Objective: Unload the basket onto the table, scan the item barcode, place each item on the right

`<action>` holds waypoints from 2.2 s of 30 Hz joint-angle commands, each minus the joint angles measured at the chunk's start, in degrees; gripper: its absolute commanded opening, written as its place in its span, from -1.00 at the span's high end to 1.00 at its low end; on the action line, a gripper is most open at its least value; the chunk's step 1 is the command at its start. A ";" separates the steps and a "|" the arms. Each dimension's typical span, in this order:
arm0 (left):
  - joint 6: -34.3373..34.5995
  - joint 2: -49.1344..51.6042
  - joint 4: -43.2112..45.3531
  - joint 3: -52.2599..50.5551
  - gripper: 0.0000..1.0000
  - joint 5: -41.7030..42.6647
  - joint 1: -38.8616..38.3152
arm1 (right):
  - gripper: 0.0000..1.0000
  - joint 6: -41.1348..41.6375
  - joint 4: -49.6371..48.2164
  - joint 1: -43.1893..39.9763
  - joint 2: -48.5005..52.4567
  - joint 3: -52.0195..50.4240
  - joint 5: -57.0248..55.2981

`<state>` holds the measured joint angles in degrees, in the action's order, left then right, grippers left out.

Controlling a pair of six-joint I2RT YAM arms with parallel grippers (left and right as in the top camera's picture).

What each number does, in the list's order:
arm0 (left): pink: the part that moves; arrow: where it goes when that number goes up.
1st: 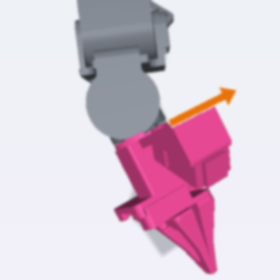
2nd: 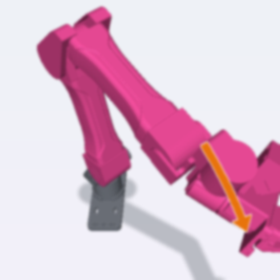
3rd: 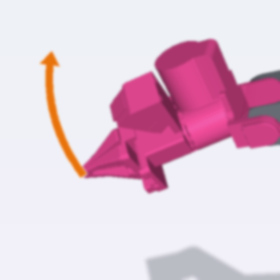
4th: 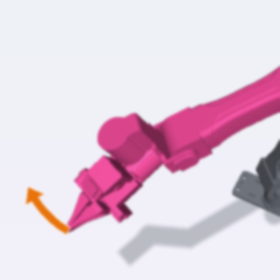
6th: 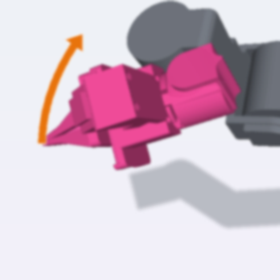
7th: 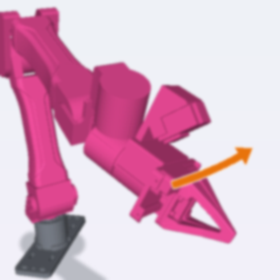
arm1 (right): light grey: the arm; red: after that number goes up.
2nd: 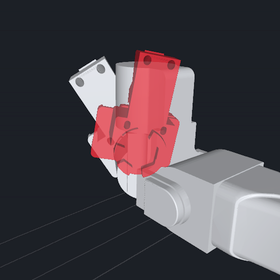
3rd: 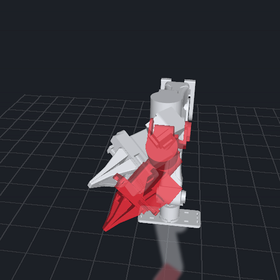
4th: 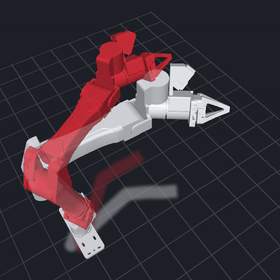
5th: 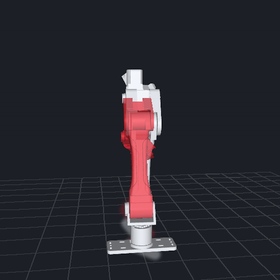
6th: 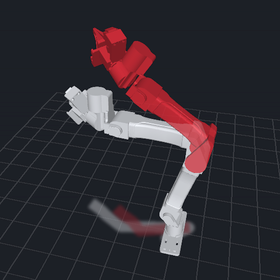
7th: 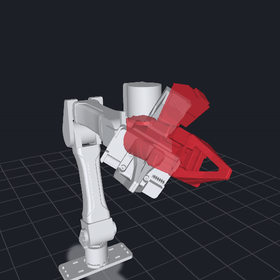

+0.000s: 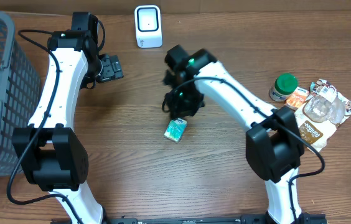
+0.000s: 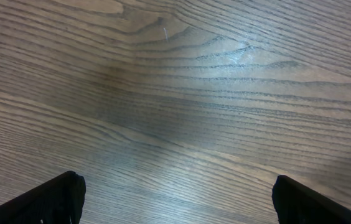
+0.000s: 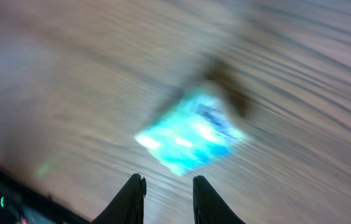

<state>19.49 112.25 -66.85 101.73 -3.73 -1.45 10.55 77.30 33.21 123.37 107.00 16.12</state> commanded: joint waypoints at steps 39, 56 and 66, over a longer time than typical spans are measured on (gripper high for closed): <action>-0.17 0.17 0.02 0.50 -0.99 -0.72 -0.07 | 0.11 -5.05 -9.11 -4.74 -1.75 -2.99 7.63; -0.17 0.17 0.02 0.50 -0.99 -0.72 -0.07 | 0.28 -6.14 -20.55 -4.83 -1.75 -19.63 14.34; -0.17 0.17 0.02 0.50 -0.99 -0.72 -0.07 | 0.47 -2.21 -28.09 -4.83 -1.75 -25.59 16.59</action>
<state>19.49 112.25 -66.85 101.73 -3.73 -1.45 5.82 51.44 28.21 122.93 83.70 31.57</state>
